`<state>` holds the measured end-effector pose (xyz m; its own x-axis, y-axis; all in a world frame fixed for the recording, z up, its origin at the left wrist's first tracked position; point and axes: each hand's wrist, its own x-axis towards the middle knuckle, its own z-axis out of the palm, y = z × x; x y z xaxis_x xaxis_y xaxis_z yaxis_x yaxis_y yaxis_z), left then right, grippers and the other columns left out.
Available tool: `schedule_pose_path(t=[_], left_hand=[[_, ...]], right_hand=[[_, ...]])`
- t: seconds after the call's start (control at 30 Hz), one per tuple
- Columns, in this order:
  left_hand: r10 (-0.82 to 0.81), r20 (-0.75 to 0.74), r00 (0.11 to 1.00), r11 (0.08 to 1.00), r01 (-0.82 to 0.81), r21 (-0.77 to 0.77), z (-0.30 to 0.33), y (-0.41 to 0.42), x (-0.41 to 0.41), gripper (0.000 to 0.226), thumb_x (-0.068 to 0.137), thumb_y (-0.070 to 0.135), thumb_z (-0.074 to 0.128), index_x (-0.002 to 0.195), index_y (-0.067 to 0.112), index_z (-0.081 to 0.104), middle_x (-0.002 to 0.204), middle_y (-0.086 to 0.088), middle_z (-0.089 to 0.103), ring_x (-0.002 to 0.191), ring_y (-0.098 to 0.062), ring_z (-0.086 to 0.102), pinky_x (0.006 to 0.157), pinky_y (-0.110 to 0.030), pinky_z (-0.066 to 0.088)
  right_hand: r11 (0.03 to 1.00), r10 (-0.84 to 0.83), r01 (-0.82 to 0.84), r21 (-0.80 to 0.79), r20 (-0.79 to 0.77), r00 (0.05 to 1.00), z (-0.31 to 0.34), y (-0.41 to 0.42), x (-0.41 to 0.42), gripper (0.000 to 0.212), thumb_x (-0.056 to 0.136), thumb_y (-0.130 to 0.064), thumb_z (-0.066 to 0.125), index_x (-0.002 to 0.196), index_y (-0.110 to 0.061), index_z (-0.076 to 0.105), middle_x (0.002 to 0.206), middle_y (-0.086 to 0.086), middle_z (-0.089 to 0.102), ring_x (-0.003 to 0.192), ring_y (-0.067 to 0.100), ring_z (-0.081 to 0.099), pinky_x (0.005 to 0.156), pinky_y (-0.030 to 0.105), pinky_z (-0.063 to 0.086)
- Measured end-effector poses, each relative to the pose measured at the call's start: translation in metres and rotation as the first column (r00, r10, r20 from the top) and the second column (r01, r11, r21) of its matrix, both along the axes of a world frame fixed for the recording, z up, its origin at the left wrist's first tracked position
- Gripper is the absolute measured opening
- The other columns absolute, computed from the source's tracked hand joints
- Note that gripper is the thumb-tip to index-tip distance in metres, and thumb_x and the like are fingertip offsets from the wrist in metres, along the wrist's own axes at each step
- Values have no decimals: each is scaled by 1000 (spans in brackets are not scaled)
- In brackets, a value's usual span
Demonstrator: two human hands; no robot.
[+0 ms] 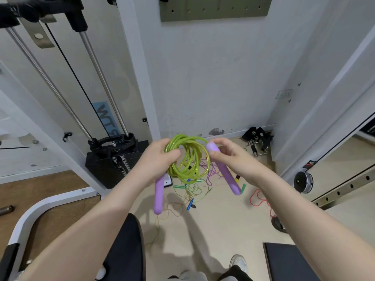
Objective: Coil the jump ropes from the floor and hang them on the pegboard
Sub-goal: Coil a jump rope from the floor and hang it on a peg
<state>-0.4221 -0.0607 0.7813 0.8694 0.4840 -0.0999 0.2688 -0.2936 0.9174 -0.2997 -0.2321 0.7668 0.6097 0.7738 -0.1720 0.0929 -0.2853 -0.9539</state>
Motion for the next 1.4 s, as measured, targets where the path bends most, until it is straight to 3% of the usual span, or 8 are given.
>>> schedule_pose_path(t=[0.2,0.4,0.63,0.87,1.1,1.2,1.3,1.4], left_hand=[[-56,-191,980,909,130,397,1,7,-2,20,78,18,61,62,21,50,57,3,52,51,-10,48,50,-23,36],[5,-410,912,626,317,712,-6,-9,1,17,84,34,55,93,19,54,91,-6,59,88,-31,59,65,-28,38],[-360,-305,881,932,324,-164,-13,2,-2,14,71,16,57,79,5,59,68,-3,53,61,-15,49,61,-28,44],[-329,-129,936,828,220,-515,-7,13,-12,24,83,-1,55,61,8,53,48,2,53,41,-6,49,45,-14,43],[-227,-50,973,796,155,-586,0,13,-9,29,89,-6,43,66,6,56,46,-1,48,39,-7,44,44,-16,43],[-273,-25,962,794,210,-570,3,11,-9,15,81,2,55,67,6,51,48,0,49,42,-8,45,47,-18,42],[-283,-12,959,808,231,-543,8,15,-6,30,86,0,52,58,6,46,46,-1,49,40,-9,46,42,-17,43],[-330,-21,944,809,271,-521,13,11,0,45,93,-3,44,51,10,55,44,-1,50,35,-9,47,37,-15,42]], right_hand=[[930,216,-86,-357,343,914,16,-2,6,17,86,-26,63,95,-16,53,78,-1,58,68,12,49,65,29,38],[959,185,-85,-269,372,910,52,15,-4,26,87,-31,63,97,-12,48,71,-2,48,57,11,42,54,26,34],[988,73,-61,142,-79,994,44,32,-21,16,92,-5,52,86,-14,40,74,18,56,38,13,51,39,21,44],[973,88,-158,170,358,929,34,27,-26,23,87,-13,60,99,-25,45,81,-2,59,65,19,61,62,28,50],[977,36,-214,14,974,225,-10,20,-36,25,86,-39,53,99,-18,55,115,4,47,99,23,46,81,34,35],[991,24,-127,47,861,508,-12,20,-35,33,89,-48,41,108,-26,59,139,-8,25,122,21,31,98,34,26],[958,-61,-4,285,219,974,5,21,-30,56,78,-62,48,125,-41,26,143,-9,18,130,6,32,108,27,35],[948,134,-81,309,-155,979,10,25,-16,84,62,-66,69,130,-41,27,138,5,44,123,15,49,105,27,37]])
